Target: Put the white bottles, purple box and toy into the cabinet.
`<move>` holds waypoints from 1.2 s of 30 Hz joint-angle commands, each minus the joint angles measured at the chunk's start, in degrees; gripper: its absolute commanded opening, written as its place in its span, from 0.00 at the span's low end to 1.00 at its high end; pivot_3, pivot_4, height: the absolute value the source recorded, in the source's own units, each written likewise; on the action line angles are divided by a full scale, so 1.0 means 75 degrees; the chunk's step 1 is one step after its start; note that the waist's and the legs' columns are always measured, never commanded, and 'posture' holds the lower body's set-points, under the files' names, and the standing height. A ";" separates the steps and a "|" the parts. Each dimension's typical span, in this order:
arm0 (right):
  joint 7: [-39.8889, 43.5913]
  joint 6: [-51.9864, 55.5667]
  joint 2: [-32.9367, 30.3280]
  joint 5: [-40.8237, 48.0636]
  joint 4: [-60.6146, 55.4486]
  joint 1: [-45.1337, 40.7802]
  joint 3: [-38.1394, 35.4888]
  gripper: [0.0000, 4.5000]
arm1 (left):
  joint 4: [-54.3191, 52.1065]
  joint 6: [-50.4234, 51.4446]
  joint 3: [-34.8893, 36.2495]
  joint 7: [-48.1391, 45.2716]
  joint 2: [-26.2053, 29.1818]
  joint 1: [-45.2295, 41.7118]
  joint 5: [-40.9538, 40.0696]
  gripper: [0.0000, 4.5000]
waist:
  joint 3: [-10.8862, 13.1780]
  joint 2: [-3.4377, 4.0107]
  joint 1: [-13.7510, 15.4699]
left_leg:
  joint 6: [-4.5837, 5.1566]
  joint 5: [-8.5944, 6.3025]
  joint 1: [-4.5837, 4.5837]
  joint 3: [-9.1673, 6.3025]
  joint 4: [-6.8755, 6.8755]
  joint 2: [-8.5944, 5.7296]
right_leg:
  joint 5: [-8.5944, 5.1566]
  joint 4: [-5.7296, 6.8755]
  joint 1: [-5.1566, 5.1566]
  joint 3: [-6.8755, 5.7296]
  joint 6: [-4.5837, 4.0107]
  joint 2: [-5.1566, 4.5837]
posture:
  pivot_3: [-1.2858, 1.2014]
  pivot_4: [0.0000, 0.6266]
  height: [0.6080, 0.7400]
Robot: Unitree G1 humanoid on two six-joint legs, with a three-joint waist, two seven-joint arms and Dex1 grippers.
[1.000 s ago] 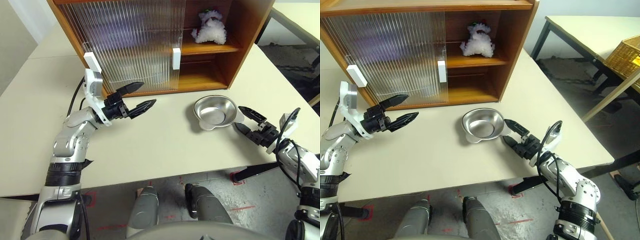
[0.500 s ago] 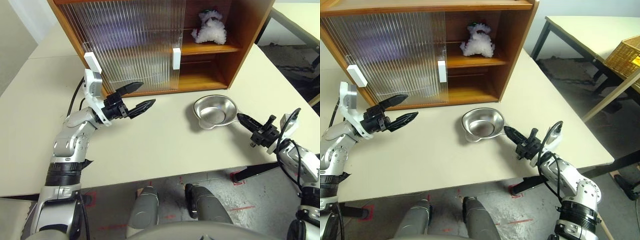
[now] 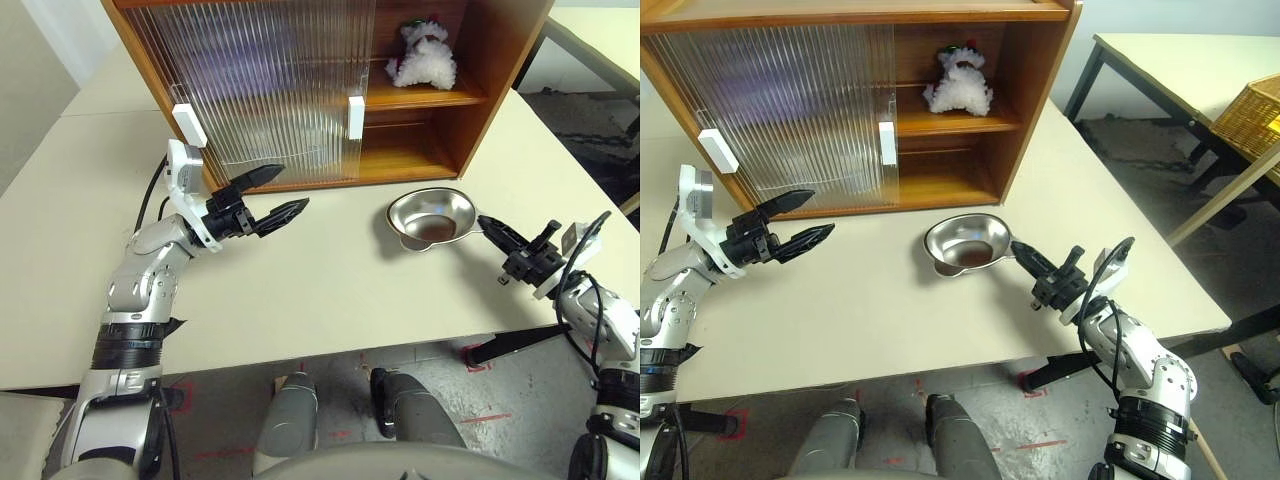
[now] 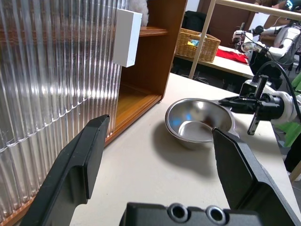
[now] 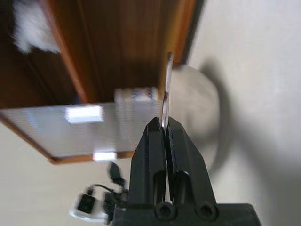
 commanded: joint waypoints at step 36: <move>0.3077 -0.1906 0.1290 -0.3669 0.3484 -0.3915 0.0158 0.01 | -0.0616 0.0340 0.0220 0.0226 0.0327 0.0146 0.0023 1.00 | -0.0014 0.0016 0.0045 | 0.0027 0.0017 0.0006 -0.0012 0.0006 0.0013 | 0.0109 0.0002 -0.0013 -0.0011 -0.0109 -0.0007 | 0.58 0.19 1.00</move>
